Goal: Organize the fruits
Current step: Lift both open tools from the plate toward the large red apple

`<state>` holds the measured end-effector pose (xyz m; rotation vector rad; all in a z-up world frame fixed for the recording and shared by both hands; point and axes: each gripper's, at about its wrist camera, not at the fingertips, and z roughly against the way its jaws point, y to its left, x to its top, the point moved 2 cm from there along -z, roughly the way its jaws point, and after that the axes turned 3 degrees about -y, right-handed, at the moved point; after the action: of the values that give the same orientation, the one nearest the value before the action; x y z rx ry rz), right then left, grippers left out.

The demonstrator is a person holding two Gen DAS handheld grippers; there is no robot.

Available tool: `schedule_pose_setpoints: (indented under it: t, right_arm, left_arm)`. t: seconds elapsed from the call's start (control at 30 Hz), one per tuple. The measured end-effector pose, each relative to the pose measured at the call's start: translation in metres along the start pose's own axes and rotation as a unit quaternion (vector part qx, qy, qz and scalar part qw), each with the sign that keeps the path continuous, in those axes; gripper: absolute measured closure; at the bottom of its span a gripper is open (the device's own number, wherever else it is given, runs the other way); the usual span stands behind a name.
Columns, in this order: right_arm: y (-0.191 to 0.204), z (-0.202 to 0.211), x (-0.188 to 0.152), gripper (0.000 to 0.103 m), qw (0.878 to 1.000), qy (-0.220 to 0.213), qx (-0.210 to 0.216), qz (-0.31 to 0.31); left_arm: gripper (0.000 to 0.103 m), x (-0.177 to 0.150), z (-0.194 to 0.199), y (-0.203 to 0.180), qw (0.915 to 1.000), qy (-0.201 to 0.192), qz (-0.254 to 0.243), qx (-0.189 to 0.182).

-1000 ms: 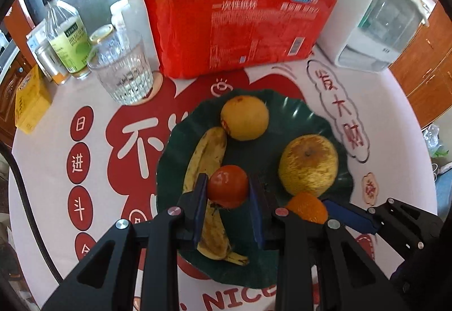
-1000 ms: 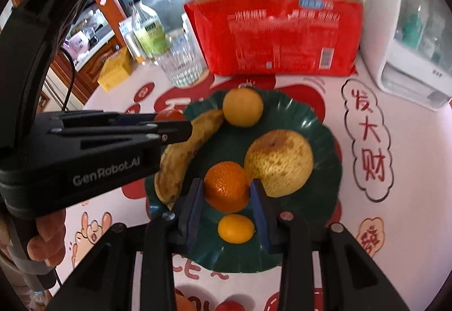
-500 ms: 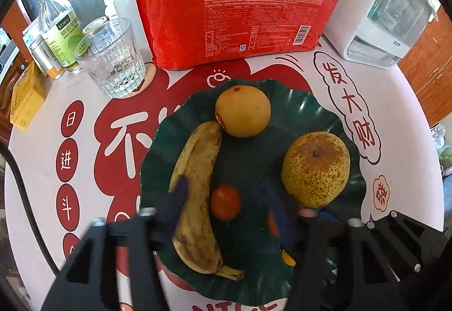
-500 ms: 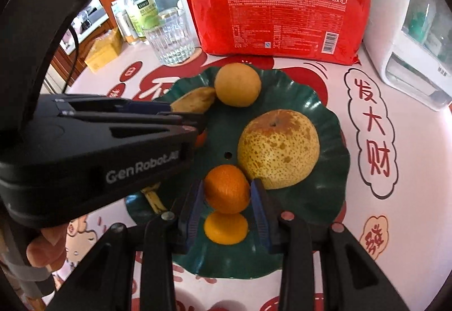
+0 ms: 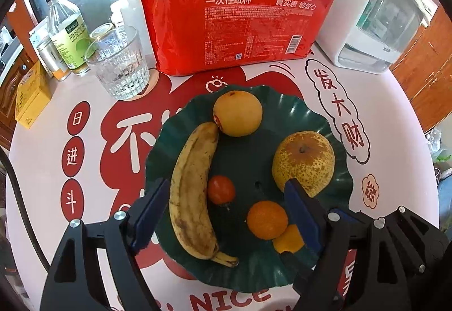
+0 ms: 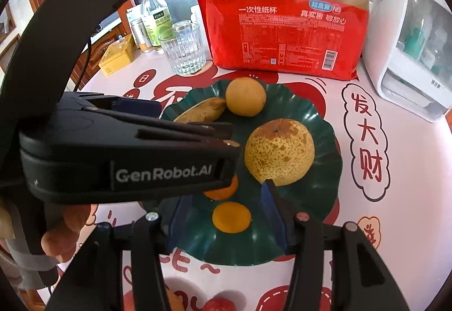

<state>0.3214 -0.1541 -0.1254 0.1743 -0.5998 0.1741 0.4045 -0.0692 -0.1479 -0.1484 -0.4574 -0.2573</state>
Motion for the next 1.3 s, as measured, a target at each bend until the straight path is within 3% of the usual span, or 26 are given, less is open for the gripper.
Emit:
schedule_pose_setpoints:
  t: [0.3,0.57,1.0,1.3]
  right_arm:
    - [0.001,0.014,-0.002,0.051,1.0,-0.005,-0.004,-0.012]
    - [-0.002,0.045,-0.005,0.051,0.999,-0.018,-0.009,-0.031]
    - [0.001,0.136,-0.017,0.051,0.997,-0.064,-0.036,-0.038]
    - [0.001,0.198,-0.041,0.051,0.993,-0.098,-0.032,-0.048]
  left_arm:
    - [0.021,-0.005,0.029,0.004,0.9998,-0.016,0.001,0.014]
    - [0.021,-0.014,0.085,0.009,0.9983,-0.051,0.005,0.028]
    - [0.018,-0.054,0.185,-0.003,0.9938,-0.105,0.016,0.033]
    - [0.015,-0.095,0.239,-0.026,0.9902,-0.137,0.015,0.022]
